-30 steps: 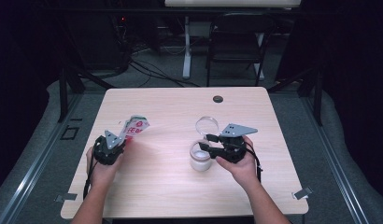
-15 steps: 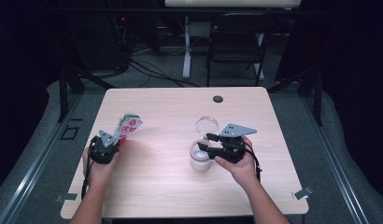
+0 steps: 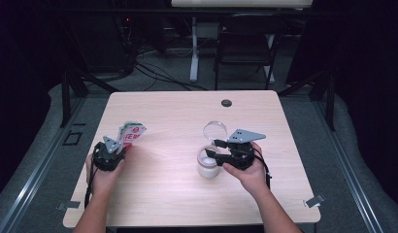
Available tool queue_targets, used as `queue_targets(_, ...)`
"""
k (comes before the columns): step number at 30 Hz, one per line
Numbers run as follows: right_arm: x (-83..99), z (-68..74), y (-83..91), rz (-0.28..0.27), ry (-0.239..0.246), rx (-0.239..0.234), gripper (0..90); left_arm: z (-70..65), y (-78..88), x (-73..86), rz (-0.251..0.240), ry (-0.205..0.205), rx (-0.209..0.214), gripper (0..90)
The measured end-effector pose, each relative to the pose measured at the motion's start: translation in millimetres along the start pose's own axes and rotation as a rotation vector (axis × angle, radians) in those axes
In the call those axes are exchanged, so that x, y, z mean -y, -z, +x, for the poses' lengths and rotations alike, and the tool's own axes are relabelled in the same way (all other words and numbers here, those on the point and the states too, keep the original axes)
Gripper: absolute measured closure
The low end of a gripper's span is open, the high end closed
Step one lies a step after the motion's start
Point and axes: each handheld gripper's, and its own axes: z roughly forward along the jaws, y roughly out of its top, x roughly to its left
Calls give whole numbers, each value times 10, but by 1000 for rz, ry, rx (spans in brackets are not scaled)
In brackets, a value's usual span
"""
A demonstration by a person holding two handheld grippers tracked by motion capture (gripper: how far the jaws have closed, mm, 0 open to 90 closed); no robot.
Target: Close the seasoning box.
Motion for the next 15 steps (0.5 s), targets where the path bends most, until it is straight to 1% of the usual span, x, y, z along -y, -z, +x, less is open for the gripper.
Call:
queue_targets(2, 1, -1, 2, -1, -1, 2, 498, -11, 26, -6, -19, -2, -3, 592)
queue_targets(4, 2, -3, 3, -2, -5, 4, 499, -17, 50, -11, -38, 2, 3, 534)
queue_targets(6, 2, -4, 2, -2, -5, 3, 495, -27, 64, -15, -61, 8, -1, 470)
queue_targets(7, 2, -4, 1, 0, -2, 0, 490, -33, 74, -19, -67, 12, 0, 453)
queue_targets(10, -1, 3, -1, -1, 0, -5, 481, -42, 91, -30, -74, 17, 11, 423)
queue_targets(15, -4, 8, -2, -9, 3, -8, 480, -70, 106, -44, -81, 15, 16, 410)
